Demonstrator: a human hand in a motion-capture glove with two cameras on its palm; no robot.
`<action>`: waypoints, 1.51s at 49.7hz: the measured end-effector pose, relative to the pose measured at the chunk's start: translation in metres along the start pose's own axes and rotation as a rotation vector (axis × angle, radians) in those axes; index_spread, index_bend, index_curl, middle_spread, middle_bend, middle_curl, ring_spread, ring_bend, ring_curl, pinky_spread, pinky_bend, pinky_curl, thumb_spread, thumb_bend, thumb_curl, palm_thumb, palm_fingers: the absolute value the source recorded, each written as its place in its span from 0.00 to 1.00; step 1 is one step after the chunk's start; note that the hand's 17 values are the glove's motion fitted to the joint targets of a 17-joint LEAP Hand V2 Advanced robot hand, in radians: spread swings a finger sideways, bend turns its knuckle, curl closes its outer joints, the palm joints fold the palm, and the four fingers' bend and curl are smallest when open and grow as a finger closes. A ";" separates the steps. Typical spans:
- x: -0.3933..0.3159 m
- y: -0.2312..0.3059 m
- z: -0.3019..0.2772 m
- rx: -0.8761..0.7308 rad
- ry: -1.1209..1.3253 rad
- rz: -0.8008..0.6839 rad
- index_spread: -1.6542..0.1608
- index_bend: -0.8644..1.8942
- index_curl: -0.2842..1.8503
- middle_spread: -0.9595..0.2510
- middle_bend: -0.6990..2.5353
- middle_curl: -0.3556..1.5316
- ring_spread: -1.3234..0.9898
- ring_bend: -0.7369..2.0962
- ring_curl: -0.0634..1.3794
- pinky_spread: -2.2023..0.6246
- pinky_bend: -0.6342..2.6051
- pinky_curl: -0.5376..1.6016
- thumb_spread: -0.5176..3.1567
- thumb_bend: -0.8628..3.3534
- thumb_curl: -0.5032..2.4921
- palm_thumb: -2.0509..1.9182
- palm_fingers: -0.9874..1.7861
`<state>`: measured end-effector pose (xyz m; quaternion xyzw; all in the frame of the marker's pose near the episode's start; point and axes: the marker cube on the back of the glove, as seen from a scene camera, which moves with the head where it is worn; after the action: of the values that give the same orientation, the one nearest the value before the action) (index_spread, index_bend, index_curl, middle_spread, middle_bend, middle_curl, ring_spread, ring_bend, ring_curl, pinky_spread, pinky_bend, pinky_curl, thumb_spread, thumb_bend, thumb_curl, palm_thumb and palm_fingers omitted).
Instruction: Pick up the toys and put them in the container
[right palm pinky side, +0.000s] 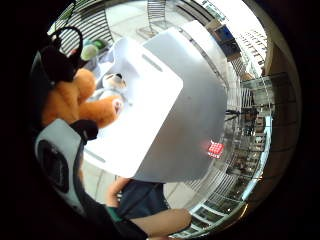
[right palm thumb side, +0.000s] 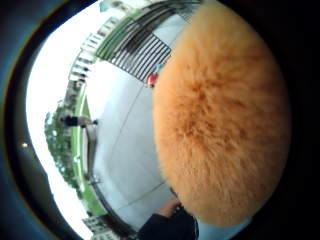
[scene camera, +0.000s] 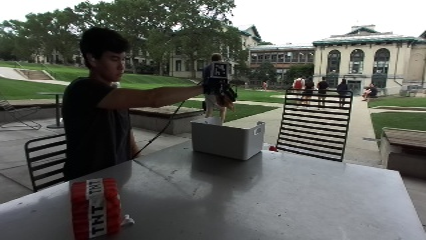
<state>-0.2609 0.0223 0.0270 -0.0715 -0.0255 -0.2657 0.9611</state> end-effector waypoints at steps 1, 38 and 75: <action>0.000 0.001 0.001 -0.017 -0.011 -0.019 0.67 0.33 0.33 0.34 0.30 0.59 0.38 0.62 0.36 0.63 0.55 0.43 0.42 0.19 0.45 0.66 0.64; 0.068 0.018 -0.025 0.120 0.056 -0.018 0.70 0.40 0.35 0.74 0.27 0.44 0.57 0.45 0.24 0.76 0.61 0.42 0.40 0.18 0.27 0.49 0.34; 0.303 0.143 -0.070 0.144 0.107 0.545 0.72 0.36 0.30 0.75 0.27 0.40 0.58 0.40 0.22 0.79 0.57 0.40 0.40 0.19 0.25 0.50 0.32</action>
<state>0.0737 -0.0207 -0.0332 0.0069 0.0264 0.0014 0.9996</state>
